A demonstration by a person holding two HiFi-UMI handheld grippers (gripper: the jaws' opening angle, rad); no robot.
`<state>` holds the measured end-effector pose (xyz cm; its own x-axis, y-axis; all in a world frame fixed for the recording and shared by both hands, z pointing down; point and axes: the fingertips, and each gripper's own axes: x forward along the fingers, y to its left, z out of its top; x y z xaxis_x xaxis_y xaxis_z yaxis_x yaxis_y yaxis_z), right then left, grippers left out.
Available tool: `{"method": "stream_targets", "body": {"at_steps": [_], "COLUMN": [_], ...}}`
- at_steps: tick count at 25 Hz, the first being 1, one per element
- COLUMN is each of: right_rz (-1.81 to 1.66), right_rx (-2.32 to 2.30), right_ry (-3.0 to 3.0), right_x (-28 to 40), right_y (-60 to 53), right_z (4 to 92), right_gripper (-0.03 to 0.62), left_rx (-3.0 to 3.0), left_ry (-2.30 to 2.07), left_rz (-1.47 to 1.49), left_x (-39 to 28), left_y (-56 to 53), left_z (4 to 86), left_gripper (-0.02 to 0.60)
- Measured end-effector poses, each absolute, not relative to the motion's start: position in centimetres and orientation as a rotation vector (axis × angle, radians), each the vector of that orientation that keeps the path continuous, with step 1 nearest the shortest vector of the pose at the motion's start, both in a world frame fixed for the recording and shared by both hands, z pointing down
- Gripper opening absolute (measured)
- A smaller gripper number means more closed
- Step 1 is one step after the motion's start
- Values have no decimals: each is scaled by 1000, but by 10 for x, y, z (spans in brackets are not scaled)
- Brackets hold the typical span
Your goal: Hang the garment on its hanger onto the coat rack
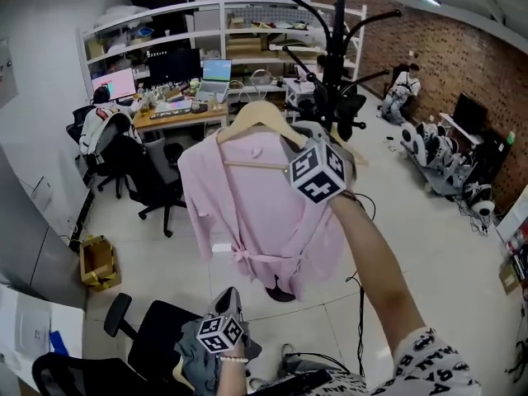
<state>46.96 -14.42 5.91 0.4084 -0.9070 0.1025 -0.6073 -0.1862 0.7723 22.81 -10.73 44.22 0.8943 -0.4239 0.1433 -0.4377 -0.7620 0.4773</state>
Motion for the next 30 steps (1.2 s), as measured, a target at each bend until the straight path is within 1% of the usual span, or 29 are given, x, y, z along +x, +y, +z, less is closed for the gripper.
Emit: {"method": "stream_targets", "body": {"at_steps": [9, 17, 30], "right_rz": [-311, -140, 23], "right_rx": [2057, 2133, 2168], "right_ry": [-1195, -1184, -1149], "right_x": [557, 618, 663], "right_y": [-84, -73, -82], "right_z": [49, 111, 201], "right_gripper": [118, 118, 117], "left_rx": [2568, 2566, 2581], "left_ry": [-531, -513, -577], "left_rz": [55, 67, 66], "left_x": [261, 265, 234], "left_y": [-94, -90, -100], "left_z": [438, 442, 433], "left_gripper": [2, 2, 2]}}
